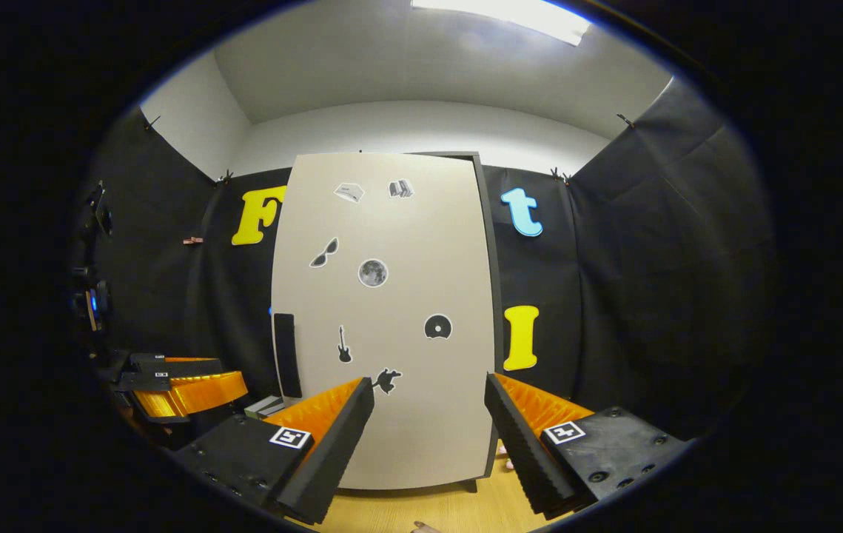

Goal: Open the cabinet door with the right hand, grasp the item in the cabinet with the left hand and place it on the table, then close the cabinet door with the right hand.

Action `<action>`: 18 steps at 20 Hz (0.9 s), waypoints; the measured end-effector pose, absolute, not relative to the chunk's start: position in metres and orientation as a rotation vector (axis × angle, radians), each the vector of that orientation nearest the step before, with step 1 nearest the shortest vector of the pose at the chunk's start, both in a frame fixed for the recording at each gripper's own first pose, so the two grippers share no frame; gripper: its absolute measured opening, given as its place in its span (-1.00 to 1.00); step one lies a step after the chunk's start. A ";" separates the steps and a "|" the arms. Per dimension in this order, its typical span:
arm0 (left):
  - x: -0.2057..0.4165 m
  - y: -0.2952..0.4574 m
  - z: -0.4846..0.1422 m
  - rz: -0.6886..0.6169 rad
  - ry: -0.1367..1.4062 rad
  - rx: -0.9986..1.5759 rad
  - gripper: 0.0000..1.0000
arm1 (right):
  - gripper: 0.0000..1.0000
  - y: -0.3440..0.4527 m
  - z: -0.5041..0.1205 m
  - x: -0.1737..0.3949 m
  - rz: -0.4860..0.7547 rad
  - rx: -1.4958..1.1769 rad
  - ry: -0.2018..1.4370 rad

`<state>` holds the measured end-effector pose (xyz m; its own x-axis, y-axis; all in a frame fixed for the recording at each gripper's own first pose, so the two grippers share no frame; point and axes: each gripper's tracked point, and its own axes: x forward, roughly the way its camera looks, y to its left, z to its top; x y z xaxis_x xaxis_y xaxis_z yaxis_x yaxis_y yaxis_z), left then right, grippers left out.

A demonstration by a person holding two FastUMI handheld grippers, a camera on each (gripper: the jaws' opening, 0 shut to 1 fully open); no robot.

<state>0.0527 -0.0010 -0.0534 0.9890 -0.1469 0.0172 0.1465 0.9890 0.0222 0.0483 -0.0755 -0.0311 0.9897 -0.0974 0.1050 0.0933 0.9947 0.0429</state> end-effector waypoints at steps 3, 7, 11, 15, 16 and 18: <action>0.054 0.001 -0.050 -0.130 -0.032 0.003 0.89 | 0.96 -0.077 -0.030 0.045 -0.096 0.035 -0.113; 0.056 0.002 -0.056 -0.131 -0.007 0.002 0.89 | 0.96 -0.075 -0.031 0.043 -0.090 0.024 -0.114; 0.056 -0.002 -0.056 -0.149 -0.001 -0.024 0.89 | 0.96 -0.076 -0.035 0.038 -0.087 0.008 -0.113; 0.057 -0.002 -0.057 -0.154 -0.001 -0.012 0.89 | 0.96 -0.074 -0.034 0.035 -0.085 0.013 -0.117; 0.057 -0.002 -0.057 -0.156 -0.001 -0.010 0.89 | 0.96 -0.074 -0.034 0.034 -0.087 0.011 -0.116; 0.057 -0.004 -0.056 -0.160 -0.005 -0.008 0.89 | 0.96 -0.074 -0.035 0.032 -0.088 0.011 -0.113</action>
